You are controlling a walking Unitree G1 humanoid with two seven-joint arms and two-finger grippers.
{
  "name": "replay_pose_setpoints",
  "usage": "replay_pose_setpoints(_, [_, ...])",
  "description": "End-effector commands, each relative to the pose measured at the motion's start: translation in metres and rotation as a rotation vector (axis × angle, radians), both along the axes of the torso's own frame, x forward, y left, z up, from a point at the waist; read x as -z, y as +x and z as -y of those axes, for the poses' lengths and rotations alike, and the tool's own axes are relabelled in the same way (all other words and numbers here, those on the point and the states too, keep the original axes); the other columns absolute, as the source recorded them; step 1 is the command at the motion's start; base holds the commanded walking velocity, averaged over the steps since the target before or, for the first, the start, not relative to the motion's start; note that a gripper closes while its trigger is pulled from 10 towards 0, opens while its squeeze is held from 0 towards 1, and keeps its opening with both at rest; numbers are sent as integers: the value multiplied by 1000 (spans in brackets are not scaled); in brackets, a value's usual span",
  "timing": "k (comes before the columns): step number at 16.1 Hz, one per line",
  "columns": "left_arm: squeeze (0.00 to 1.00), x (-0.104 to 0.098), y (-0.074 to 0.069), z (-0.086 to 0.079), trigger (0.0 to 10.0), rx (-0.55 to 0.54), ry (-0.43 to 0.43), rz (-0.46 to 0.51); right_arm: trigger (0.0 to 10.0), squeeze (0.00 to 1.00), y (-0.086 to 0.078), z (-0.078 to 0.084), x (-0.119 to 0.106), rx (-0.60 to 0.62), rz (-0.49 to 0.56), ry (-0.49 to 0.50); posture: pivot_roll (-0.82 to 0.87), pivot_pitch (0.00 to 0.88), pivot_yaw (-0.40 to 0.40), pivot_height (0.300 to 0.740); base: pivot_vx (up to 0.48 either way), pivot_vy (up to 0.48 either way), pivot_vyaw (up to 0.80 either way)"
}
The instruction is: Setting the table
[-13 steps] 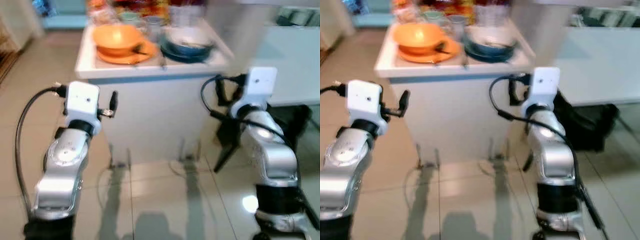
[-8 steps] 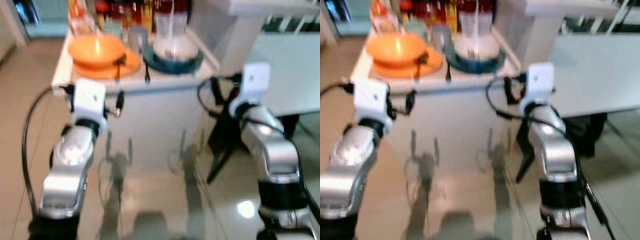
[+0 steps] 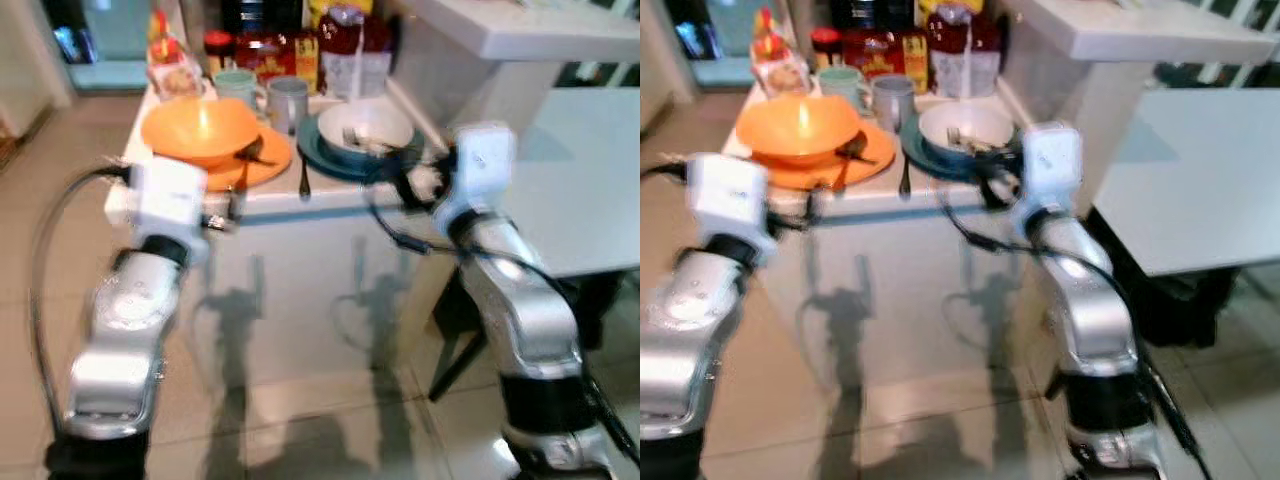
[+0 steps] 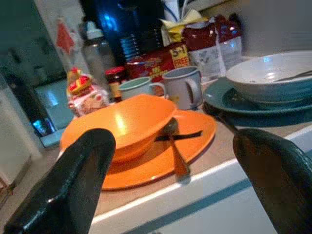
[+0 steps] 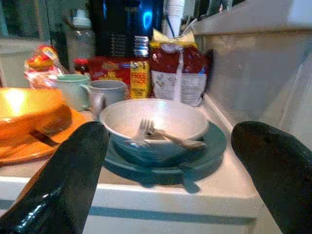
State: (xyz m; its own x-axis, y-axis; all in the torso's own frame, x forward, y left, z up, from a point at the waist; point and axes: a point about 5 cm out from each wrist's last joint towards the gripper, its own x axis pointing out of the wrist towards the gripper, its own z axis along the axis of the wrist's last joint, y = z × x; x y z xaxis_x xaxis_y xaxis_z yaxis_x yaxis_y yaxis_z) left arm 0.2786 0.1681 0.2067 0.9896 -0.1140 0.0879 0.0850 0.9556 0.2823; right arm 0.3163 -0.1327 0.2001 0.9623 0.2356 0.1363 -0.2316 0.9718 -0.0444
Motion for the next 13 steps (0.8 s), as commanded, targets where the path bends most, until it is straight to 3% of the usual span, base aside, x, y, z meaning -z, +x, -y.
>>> replay_pose_setpoints(1, [0,-2,-2,-8,10000,-19,9,4,10000,0,-2,-11,-9,-60,76,13,98,0,-38,740,461,0,0])
replay_pose_setpoints(5, [0,-3,-5,-10,10000,19,12,11,10000,0,-9,-7,-2,-36,123,49,96,0,-41,740,443,0,0])
replay_pose_setpoints(7, [0,-14,-14,-7,10000,141,-73,74,10000,0,-14,-8,6,-45,152,50,99,0,-42,740,142,0,0])
replay_pose_setpoints(9, [0,-19,-25,-4,10000,263,-84,97,10000,0,-20,-12,10,-88,188,20,100,0,-41,740,0,0,0])
replay_pose_setpoints(13, [0,-12,-41,3,10000,453,-85,9,10000,0,-27,-17,21,-144,208,-12,105,9,-46,740,0,0,0])
